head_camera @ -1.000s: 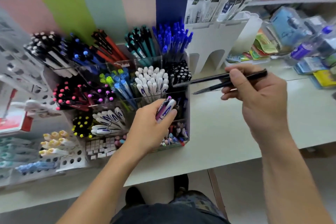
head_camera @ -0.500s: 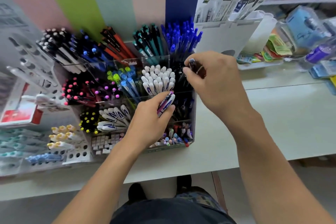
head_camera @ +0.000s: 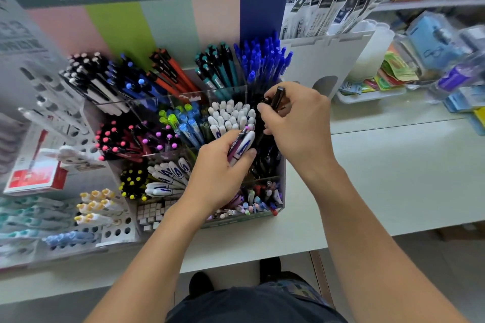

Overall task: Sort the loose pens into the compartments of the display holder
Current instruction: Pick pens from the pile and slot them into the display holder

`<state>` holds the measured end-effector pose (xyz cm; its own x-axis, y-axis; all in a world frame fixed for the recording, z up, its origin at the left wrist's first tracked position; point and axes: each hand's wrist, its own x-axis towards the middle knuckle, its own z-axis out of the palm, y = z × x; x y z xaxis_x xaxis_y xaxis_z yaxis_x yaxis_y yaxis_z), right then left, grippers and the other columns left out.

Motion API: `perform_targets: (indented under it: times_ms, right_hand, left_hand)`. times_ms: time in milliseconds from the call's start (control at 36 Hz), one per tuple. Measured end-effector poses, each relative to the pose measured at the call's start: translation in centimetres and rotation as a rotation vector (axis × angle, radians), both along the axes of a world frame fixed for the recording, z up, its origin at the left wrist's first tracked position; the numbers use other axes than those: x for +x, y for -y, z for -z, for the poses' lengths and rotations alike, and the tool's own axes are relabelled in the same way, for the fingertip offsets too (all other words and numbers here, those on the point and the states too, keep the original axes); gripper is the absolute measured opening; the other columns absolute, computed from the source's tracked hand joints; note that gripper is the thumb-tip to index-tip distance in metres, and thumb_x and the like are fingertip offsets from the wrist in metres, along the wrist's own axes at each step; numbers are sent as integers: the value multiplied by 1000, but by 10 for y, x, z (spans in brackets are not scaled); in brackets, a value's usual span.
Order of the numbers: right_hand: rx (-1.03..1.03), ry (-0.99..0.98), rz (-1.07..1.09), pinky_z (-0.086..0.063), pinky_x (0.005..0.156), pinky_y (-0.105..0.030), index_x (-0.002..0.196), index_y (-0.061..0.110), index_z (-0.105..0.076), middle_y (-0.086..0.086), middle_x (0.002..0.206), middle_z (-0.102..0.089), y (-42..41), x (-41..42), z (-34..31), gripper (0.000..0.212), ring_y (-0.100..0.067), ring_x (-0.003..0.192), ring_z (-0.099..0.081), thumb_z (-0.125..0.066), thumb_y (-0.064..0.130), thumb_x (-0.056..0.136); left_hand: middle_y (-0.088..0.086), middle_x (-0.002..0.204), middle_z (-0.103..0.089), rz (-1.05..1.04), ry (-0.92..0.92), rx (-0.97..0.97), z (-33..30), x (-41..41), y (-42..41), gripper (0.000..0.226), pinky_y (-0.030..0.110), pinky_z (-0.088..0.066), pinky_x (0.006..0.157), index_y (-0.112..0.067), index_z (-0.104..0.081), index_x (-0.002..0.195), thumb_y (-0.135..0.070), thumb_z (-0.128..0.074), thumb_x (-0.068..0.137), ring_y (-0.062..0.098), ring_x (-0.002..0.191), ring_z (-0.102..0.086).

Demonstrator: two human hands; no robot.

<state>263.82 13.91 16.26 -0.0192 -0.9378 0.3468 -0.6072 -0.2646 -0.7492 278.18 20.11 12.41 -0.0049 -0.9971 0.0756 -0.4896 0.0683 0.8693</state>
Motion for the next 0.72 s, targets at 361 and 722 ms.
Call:
perform_targets:
  times_ms: [361,722]
  right_hand:
    - [-172,18,14,-57,67,-25,95,13,-74,1,90,-67,-8,1,13,5,-14,67,-67,-74,12,90]
    - [-144,-98,-44,-54,74,-30,103,12,-74,3,89,-65,3,-2,19,20,-8,70,-55,-80,13,84]
  left_hand:
    - [-6,60,-57,-119,-443,200,3,4,-4,14,13,-39,49,-19,-72,108,-14,-65,98,3,48,-49]
    - [1,66,-53,-157,-682,379,0,10,-9,15,21,-24,40,-21,-71,111,-19,-58,102,8,43,-30]
